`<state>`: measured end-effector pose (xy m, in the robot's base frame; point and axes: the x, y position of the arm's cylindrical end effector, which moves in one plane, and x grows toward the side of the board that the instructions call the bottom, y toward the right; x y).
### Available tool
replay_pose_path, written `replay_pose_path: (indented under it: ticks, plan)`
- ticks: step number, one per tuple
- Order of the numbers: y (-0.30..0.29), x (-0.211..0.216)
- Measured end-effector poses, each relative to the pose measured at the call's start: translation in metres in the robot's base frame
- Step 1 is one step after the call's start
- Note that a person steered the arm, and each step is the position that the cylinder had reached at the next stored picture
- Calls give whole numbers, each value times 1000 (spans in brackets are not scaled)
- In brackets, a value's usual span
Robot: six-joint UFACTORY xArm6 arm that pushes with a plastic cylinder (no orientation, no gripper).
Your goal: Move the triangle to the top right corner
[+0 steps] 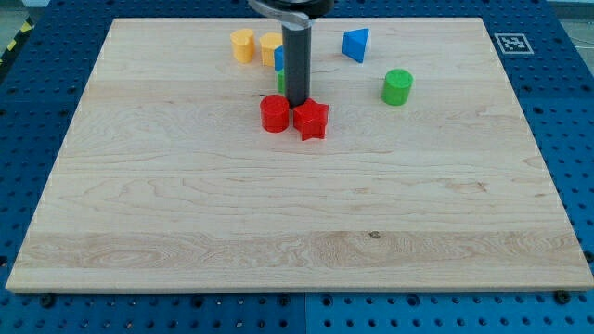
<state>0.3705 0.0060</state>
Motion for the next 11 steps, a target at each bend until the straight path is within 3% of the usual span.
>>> replay_pose_path:
  ticks: [1, 2, 3, 5, 10, 11]
  plan:
    - [35, -20]
    - [32, -43]
    - [41, -88]
    - [139, -123]
    - [242, -127]
    - [185, -127]
